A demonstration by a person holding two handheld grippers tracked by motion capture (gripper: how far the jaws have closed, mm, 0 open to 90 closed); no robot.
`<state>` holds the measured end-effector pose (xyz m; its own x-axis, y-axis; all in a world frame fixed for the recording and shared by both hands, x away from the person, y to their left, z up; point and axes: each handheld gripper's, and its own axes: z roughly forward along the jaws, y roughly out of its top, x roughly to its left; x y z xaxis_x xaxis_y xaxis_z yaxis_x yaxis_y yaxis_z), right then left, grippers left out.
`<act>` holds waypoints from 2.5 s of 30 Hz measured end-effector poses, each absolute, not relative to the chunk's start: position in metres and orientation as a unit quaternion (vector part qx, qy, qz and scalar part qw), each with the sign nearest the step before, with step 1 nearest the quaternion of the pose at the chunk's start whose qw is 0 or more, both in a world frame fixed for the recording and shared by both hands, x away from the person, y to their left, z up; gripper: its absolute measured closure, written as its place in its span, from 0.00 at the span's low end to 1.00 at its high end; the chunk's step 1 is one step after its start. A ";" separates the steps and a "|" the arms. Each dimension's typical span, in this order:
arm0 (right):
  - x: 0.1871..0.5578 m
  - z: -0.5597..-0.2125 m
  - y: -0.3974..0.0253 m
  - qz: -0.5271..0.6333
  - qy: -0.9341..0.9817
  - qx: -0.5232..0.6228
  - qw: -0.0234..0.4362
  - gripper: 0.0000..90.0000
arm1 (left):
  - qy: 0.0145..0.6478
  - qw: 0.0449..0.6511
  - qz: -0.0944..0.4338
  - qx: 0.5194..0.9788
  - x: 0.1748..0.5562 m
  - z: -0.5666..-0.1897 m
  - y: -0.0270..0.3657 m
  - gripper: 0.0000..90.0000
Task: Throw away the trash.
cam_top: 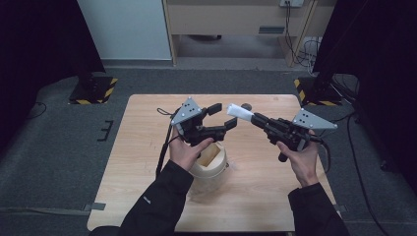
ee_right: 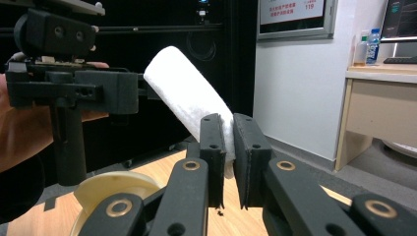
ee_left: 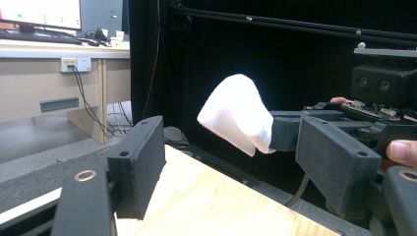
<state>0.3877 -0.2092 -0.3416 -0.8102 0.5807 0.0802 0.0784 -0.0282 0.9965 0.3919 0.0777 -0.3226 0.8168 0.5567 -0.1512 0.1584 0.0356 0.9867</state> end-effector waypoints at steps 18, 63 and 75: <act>0.387 -0.343 -0.205 0.675 0.674 0.241 0.178 0.93 | 0.261 0.670 0.151 0.679 0.389 -0.316 0.073 0.38; 0.417 -0.394 -0.240 0.610 0.653 0.382 0.236 0.25 | 0.267 0.685 0.166 0.656 0.368 -0.296 0.111 0.88; 0.426 -0.430 -0.247 0.544 0.692 0.410 0.239 0.21 | 0.293 0.679 0.200 0.643 0.355 -0.298 0.164 0.88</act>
<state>0.4262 -0.2472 -0.4296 -0.5493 0.8276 0.1158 0.3078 0.0715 0.9488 0.3552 0.1639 -0.2976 0.7485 0.6481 -0.1404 0.1043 0.0940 0.9901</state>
